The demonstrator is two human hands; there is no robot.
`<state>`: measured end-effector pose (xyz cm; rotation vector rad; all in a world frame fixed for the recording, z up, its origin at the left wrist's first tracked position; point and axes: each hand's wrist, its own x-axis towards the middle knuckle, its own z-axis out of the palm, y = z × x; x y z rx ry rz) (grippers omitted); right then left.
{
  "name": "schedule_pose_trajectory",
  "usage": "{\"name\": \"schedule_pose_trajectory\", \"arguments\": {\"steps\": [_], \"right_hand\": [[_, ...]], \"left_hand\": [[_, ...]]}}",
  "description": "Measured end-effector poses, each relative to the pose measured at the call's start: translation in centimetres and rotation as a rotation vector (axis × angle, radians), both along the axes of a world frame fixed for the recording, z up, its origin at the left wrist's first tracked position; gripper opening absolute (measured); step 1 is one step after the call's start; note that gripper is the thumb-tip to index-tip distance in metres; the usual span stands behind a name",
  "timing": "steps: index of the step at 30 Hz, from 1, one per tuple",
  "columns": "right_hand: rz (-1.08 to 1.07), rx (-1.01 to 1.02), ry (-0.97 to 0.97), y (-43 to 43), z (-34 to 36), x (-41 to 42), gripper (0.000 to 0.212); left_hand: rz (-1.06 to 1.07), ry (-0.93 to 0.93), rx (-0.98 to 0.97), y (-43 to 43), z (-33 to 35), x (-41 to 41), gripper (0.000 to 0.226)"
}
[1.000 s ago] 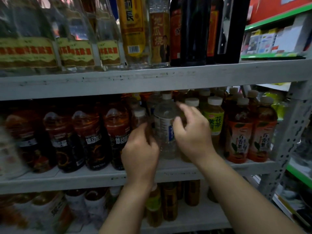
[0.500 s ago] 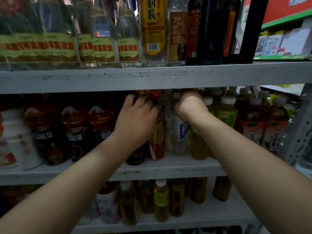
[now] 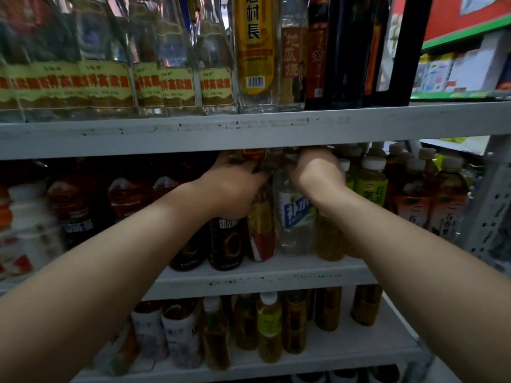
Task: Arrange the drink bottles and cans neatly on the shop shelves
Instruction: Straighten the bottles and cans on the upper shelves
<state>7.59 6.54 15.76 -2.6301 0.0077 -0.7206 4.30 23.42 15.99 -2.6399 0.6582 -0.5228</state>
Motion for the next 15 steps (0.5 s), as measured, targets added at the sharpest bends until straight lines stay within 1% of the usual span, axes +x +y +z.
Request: {"name": "schedule_pose_trajectory", "arguments": {"steps": [1, 3, 5, 8, 11, 13, 15], "right_hand": [[0.003, 0.008, -0.025, -0.2, -0.1, -0.2, 0.033], [0.0, 0.038, -0.097, -0.6, -0.4, -0.8, 0.042], [0.002, 0.042, -0.139, -0.7, -0.3, -1.3, 0.043], [0.007, -0.018, -0.048, -0.7, 0.4, -1.4, 0.033], [0.003, -0.027, 0.065, -0.8, 1.0, -1.4, 0.022], [0.007, -0.018, 0.093, -0.9, 1.1, -1.4, 0.021], [0.019, -0.016, 0.125, -1.0, 1.4, -1.6, 0.025]], "left_hand": [[-0.001, 0.027, 0.001, -0.1, 0.1, 0.0, 0.063], [-0.021, 0.048, -0.014, -0.4, 0.4, 0.0, 0.06], [-0.046, 0.033, -0.012, -0.6, 0.6, 0.2, 0.056], [-0.035, 0.094, 0.012, -0.9, 0.9, 0.5, 0.058], [-0.043, 0.19, -0.044, -0.9, 1.2, 0.8, 0.056], [-0.054, 0.235, -0.075, -0.6, 1.4, 1.0, 0.055], [-0.085, 0.257, -0.132, -0.4, 1.6, 1.0, 0.05]]}}
